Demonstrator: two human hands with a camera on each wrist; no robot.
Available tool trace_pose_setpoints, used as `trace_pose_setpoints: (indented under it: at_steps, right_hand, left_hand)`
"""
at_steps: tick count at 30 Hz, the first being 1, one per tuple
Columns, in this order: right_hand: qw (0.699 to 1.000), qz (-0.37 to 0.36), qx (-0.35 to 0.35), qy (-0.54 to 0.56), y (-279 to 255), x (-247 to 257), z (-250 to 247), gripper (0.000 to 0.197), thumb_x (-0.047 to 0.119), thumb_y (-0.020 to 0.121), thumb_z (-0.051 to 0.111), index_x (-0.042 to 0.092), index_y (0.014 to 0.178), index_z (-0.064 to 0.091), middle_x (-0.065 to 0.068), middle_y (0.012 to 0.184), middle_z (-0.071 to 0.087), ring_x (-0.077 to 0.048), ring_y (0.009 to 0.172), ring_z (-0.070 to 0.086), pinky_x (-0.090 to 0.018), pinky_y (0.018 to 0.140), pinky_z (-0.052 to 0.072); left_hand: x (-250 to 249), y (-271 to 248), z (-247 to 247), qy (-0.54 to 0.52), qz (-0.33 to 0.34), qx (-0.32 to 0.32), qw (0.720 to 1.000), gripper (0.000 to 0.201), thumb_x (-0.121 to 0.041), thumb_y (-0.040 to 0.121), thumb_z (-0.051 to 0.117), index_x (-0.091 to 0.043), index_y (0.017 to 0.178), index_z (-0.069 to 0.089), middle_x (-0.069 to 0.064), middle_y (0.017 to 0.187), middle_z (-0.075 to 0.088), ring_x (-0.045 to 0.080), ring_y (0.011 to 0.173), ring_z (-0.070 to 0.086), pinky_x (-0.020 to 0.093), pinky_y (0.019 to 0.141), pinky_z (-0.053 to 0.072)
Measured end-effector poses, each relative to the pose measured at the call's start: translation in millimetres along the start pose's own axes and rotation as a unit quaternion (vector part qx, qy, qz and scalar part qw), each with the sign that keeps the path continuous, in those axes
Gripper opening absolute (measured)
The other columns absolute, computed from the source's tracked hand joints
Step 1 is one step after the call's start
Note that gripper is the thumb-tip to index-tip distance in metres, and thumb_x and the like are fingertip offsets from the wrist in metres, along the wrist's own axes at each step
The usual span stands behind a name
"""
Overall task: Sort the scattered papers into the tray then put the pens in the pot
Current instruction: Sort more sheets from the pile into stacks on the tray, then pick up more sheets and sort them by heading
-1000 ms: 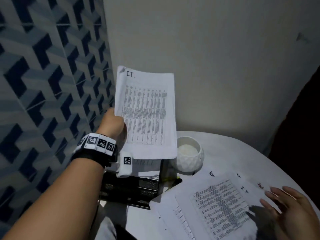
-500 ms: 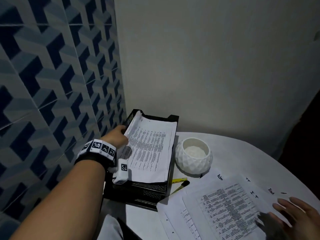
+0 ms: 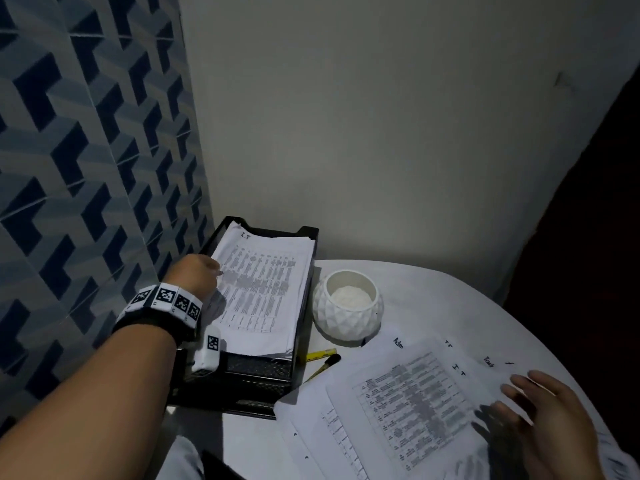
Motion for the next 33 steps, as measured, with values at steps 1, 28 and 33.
trace_pose_setpoints:
  at_steps: [1,28,33]
  right_hand:
    - [1.0,0.0,-0.003,0.003,-0.3,6.6,-3.6,0.019,0.001,0.1,0.057,0.018,0.104,0.064,-0.014,0.111,0.069,-0.031,0.105,0.068,-0.049,0.084,0.06]
    - [0.954,0.274,0.07,-0.103,12.6,-127.4,-29.1,0.024,0.02,0.09,0.064,0.006,0.108,0.059,-0.011,0.095,0.052,-0.028,0.071,0.058,-0.037,0.06,0.056]
    - [0.94,0.301,0.127,-0.102,4.6,-139.4,-14.5,0.021,0.021,0.082,0.068,0.012,0.09,0.051,-0.005,0.067,0.046,-0.018,0.041,0.044,-0.024,0.048,0.039]
  left_hand:
    - [-6.0,-1.8,-2.4,0.008,-0.002,-0.013,1.0,0.035,-0.021,0.089,0.068,-0.021,0.124,0.067,0.009,0.131,0.065,0.03,0.113,0.062,0.032,0.092,0.049]
    - [-133.7,-142.5,290.2,0.171,0.206,0.306,0.914,0.041,-0.048,0.093,0.05,-0.023,0.125,0.058,0.004,0.124,0.068,0.024,0.121,0.062,0.034,0.104,0.044]
    - [-147.2,-156.2,294.6,0.174,0.225,0.315,0.905,0.048,-0.028,0.089,0.063,-0.021,0.135,0.054,0.006,0.13,0.064,0.025,0.118,0.062,0.03,0.098,0.046]
Point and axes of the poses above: each hand's wrist, its own y-axis towards the middle knuckle, its own z-axis out of the palm, x = y × z, the point moved 7 cm from there along y, towards the middle knuckle
